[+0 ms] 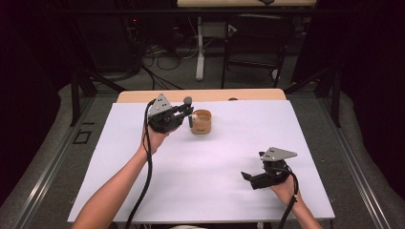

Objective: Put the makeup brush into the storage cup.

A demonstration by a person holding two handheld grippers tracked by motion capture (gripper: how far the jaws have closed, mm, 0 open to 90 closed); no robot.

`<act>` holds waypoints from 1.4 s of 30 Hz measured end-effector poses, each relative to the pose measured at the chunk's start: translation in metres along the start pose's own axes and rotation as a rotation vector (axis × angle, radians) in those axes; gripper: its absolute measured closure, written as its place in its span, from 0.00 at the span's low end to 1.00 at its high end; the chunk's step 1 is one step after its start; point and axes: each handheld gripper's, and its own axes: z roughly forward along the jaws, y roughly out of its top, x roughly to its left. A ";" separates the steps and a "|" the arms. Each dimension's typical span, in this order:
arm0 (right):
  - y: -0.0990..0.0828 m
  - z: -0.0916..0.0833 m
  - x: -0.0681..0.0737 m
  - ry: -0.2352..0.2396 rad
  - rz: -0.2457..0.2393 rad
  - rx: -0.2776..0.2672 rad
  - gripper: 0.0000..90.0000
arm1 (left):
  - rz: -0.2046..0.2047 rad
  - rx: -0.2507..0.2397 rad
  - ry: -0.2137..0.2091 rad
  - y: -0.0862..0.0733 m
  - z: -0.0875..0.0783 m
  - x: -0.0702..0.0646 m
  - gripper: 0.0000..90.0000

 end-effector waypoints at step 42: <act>-0.002 -0.002 -0.002 -0.030 -0.056 -0.059 0.00 | 0.065 -0.009 0.089 0.026 0.035 0.028 0.86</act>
